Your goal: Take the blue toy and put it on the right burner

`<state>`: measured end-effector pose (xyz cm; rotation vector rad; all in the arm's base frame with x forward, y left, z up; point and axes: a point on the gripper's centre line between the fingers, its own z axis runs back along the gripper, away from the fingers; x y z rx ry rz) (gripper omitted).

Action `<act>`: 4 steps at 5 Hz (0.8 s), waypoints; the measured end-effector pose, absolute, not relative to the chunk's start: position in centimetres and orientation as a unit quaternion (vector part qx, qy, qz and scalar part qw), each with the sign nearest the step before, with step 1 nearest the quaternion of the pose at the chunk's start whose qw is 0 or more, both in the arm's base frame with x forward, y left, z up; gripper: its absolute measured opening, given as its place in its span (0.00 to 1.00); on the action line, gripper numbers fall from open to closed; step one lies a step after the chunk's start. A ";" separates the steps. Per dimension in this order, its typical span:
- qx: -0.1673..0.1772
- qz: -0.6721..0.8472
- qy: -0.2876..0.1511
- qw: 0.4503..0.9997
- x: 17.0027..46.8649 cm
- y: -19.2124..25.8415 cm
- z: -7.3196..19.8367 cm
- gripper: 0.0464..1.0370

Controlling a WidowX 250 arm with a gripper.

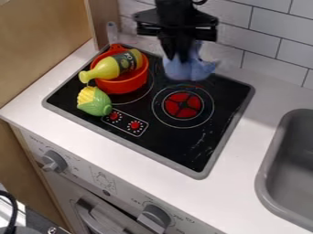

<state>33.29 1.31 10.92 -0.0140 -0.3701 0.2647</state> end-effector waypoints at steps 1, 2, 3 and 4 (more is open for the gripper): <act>0.002 0.122 -0.193 0.974 34.9 2.2 10.2 0.04; 0.005 0.113 -0.197 0.974 35.6 2.5 9.4 0.04; 0.004 0.108 -0.211 0.971 36.0 2.6 9.5 0.06; 0.007 0.106 -0.213 0.971 35.8 2.6 9.1 0.24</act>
